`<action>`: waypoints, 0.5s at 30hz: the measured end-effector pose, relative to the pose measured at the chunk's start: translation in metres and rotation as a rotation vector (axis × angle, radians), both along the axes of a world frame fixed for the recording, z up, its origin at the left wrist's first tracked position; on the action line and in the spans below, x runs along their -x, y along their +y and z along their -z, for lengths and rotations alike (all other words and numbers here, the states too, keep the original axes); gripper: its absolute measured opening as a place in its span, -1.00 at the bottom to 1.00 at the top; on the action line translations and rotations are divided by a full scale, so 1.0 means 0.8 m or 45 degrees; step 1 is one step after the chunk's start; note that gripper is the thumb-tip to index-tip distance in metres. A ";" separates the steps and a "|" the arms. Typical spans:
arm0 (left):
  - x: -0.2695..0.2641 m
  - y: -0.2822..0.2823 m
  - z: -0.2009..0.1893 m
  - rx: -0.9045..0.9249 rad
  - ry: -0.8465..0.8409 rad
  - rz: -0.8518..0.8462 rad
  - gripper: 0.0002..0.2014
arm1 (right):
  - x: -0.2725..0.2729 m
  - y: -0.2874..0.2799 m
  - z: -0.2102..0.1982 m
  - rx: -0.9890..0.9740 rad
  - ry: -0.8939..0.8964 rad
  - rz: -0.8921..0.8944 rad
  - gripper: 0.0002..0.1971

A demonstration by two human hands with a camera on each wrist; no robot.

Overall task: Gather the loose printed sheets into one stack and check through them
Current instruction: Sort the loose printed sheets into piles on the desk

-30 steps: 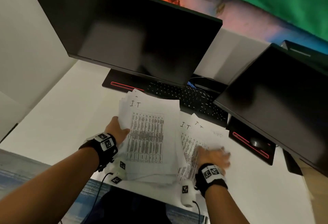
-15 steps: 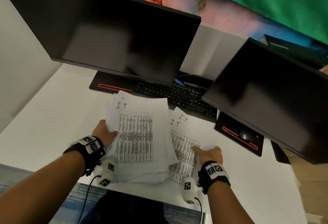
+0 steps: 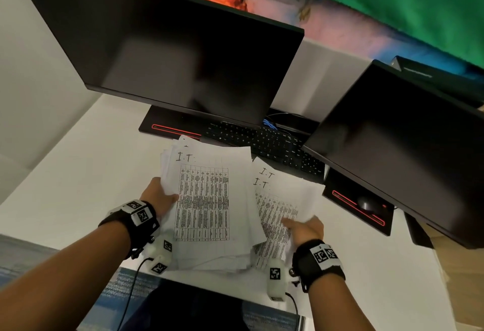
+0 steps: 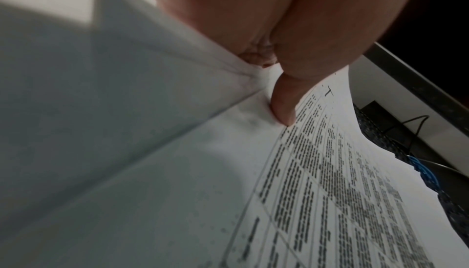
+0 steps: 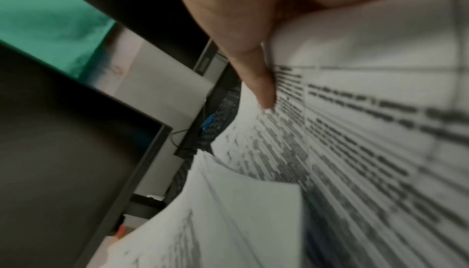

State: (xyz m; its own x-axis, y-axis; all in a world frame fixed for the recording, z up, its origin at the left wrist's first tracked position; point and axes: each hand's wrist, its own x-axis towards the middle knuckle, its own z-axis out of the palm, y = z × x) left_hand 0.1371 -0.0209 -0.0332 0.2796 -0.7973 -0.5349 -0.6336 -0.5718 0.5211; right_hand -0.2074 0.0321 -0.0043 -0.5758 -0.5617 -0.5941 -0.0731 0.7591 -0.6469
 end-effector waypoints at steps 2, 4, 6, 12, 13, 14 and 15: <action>-0.003 -0.001 -0.002 -0.004 0.008 0.014 -0.50 | -0.004 -0.009 -0.036 0.068 0.187 -0.115 -0.54; -0.009 -0.004 -0.003 -0.002 0.003 0.033 -0.49 | -0.007 -0.017 -0.086 0.235 0.375 -0.214 -0.67; -0.013 -0.006 -0.005 0.000 0.002 0.044 -0.48 | -0.006 -0.022 -0.139 0.446 0.477 -0.276 -0.67; 0.006 -0.001 -0.008 0.040 0.037 0.163 -0.52 | 0.009 -0.029 -0.222 0.872 0.135 -0.231 -0.66; 0.013 0.002 -0.008 0.036 0.047 0.187 -0.50 | 0.010 -0.031 -0.213 0.861 0.033 -0.205 -0.66; 0.021 0.004 -0.007 0.017 0.044 0.205 -0.43 | 0.008 -0.032 -0.201 0.823 -0.073 -0.171 -0.67; 0.030 0.008 -0.010 -0.004 0.035 0.221 -0.35 | 0.008 -0.032 -0.181 0.761 -0.156 -0.150 -0.68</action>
